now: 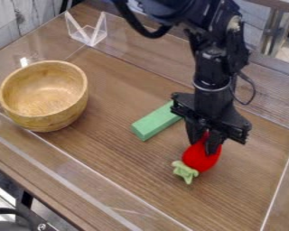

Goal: Move the red fruit to the left

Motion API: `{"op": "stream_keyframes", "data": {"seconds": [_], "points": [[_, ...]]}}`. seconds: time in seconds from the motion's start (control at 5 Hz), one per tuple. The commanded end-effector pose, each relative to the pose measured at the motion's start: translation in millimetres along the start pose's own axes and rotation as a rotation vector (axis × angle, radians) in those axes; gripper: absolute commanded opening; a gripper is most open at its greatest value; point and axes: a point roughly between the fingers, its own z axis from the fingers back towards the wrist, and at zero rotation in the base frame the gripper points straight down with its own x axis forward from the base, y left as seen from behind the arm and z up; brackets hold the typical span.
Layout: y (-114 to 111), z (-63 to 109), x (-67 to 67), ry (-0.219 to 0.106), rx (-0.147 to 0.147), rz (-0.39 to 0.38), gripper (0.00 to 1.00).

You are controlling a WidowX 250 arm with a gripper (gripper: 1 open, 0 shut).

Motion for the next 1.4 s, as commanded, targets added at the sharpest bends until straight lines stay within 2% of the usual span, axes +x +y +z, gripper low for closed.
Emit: {"op": "stream_keyframes", "data": {"seconds": [0.0,0.2,0.4,0.6,1.2], "points": [[-1,37.1,21.1,-0.122,0.008,0.070,0.00],[10,56.7,36.2,-0.149,0.008,0.069,0.00],[30,64.2,50.5,-0.158,0.015,0.069,0.00],[46,71.2,45.6,-0.163,0.021,0.092,0.00],[45,86.8,32.4,-0.167,0.037,0.112,0.00]]}}
